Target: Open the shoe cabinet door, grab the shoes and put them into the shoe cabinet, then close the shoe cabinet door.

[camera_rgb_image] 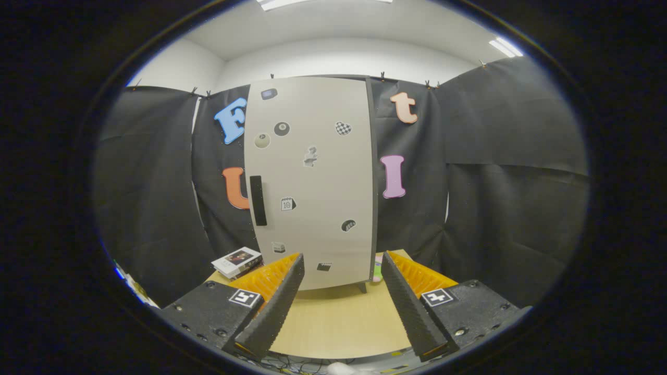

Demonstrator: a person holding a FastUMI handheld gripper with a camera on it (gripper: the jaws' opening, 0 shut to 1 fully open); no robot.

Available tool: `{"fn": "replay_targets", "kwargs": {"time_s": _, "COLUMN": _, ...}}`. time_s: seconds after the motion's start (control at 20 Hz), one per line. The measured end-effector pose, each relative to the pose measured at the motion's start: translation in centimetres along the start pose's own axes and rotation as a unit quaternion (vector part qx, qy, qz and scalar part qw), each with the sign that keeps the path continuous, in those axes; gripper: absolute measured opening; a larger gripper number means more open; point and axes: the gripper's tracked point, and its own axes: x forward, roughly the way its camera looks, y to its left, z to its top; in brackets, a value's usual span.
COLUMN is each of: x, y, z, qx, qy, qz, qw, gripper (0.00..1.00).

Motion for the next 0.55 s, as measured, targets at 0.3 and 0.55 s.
{"fn": "replay_targets", "kwargs": {"time_s": 0.3, "x": -0.09, "y": -0.46, "z": 0.32, "qx": 0.001, "qy": -0.007, "qz": -0.007, "qw": 1.0, "gripper": 0.97}}
{"fn": "replay_targets", "kwargs": {"time_s": 0.55, "x": -0.3, "y": -0.21, "z": 0.34, "qx": -0.006, "qy": -0.007, "qz": -0.005, "qw": 1.0, "gripper": 0.97}}
